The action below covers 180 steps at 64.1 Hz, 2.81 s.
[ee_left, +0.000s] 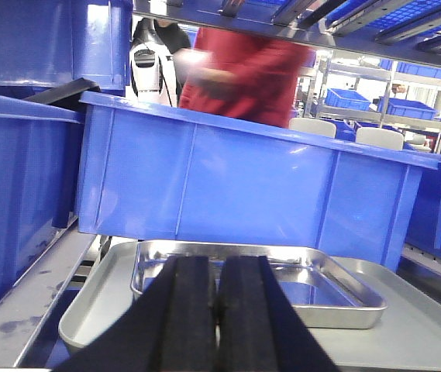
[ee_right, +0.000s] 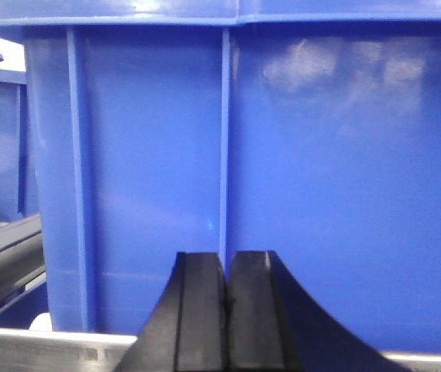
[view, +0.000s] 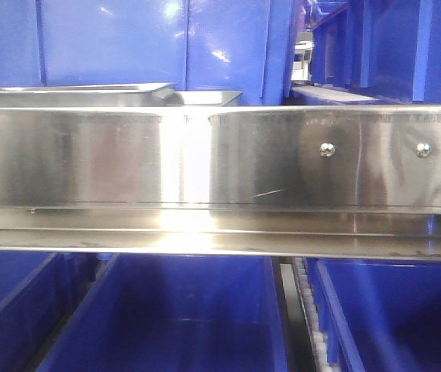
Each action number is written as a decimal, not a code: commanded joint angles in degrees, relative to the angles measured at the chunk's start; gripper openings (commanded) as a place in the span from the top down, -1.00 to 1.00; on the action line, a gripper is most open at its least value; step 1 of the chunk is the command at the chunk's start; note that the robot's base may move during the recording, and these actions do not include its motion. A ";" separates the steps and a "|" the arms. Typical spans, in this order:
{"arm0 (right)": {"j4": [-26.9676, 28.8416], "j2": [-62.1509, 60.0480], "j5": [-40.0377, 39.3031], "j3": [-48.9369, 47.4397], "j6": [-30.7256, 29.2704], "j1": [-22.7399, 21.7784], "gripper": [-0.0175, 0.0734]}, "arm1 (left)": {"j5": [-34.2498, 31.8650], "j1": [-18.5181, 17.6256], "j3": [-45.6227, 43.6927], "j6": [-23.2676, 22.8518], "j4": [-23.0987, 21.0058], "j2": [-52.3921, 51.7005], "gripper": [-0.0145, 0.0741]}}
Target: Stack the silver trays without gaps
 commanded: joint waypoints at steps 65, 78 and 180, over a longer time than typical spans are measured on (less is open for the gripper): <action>-0.37 -0.21 -1.64 0.00 -0.62 -0.29 0.80 | -11.61 -0.36 9.88 0.28 5.72 -0.26 0.69; -0.37 -0.21 -1.64 0.00 -0.62 -0.29 0.80 | -13.16 4.40 13.04 2.46 -1.84 -0.26 0.69; -0.37 -0.21 -1.64 0.00 -0.62 -0.29 0.80 | -11.25 6.61 13.04 3.00 0.28 -1.33 0.69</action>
